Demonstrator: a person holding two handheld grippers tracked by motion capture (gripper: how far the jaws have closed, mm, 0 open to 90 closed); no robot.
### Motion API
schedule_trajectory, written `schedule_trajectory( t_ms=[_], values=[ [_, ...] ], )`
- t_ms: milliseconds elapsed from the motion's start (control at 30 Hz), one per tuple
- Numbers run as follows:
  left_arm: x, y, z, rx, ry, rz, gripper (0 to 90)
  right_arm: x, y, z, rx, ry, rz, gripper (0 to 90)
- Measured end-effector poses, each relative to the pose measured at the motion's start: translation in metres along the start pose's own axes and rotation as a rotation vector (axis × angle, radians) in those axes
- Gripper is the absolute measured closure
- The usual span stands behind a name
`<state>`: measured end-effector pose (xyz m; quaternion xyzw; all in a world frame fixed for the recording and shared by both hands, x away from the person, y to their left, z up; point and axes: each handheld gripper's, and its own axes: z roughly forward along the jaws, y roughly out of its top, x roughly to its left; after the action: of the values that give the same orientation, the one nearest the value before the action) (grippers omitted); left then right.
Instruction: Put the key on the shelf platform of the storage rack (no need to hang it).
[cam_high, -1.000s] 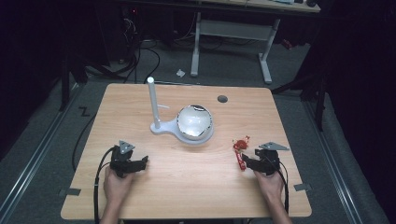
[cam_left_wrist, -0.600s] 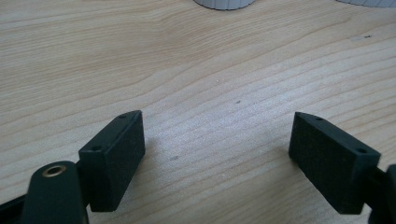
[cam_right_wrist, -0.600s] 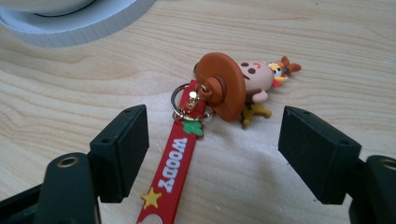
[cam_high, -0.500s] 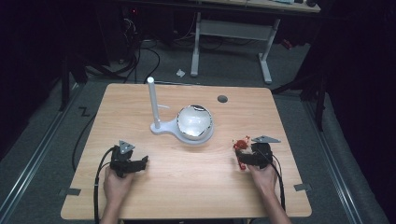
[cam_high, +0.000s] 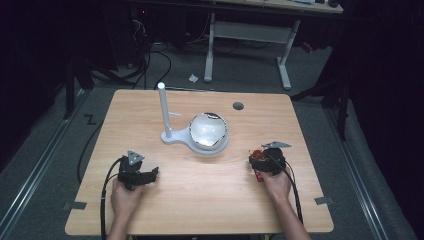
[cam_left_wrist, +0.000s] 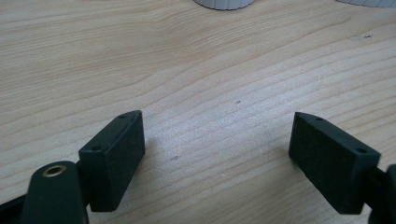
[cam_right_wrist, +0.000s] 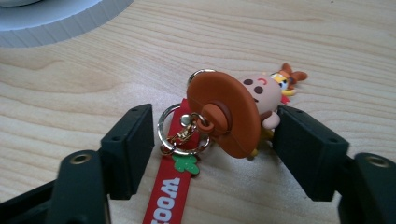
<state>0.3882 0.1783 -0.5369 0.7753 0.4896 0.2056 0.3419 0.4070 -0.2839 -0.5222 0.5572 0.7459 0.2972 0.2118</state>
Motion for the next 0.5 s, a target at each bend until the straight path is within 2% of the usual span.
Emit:
schedule_trajectory(
  t_ms=[133, 267, 367, 500],
  values=[
    [0.0000, 0.0000, 0.0000, 0.000, 0.000, 0.000, 18.9, 0.0007, -0.0009, 0.0024, -0.005, -0.009, -0.007, 38.6],
    [0.0000, 0.0000, 0.0000, 0.000, 0.000, 0.000, 18.8, 0.0028, -0.0008, 0.0024, -0.003, -0.014, -0.037, 39.7],
    [0.0000, 0.0000, 0.0000, 0.000, 0.000, 0.000, 18.9, 0.0028, -0.0011, 0.0018, -0.004, -0.010, -0.036, 43.2],
    [0.0000, 0.0000, 0.0000, 0.000, 0.000, 0.001, 18.8, 0.0018, -0.0031, -0.0008, -0.035, 0.011, -0.053, 51.7]
  ],
)
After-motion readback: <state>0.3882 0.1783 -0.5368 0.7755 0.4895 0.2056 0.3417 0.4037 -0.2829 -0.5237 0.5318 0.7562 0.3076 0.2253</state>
